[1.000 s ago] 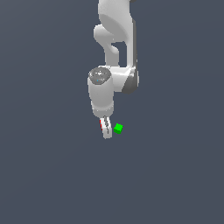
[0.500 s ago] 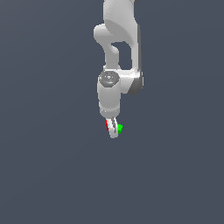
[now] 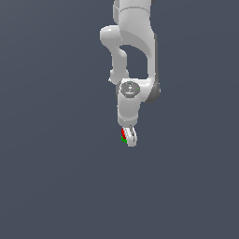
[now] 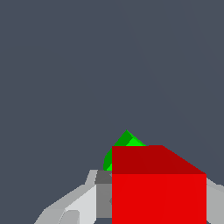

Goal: Stack the red cube on top of the green cube.

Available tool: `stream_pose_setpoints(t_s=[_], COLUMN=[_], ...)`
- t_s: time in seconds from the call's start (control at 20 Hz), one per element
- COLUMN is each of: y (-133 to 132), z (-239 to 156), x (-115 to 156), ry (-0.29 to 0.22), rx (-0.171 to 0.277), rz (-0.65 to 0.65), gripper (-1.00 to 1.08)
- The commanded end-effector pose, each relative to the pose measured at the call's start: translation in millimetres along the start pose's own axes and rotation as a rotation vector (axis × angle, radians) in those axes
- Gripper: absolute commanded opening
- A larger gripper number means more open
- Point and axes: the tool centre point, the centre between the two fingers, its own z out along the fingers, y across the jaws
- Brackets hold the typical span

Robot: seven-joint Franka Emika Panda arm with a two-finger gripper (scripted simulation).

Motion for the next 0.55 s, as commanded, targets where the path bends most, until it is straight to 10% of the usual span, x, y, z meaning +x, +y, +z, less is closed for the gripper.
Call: stream_pose_setpoints(t_s=[0.0, 0.05, 0.5], y=[-0.5, -0.5, -0.5], z=[1.7, 1.7, 1.7], x=[-2.4, -2.4, -2.4], ry=[0.000, 0.000, 0.000], rx=[0.002, 0.002, 0.002], rz=[0.002, 0.002, 0.002], gripper=[-1.00, 1.00, 1.00])
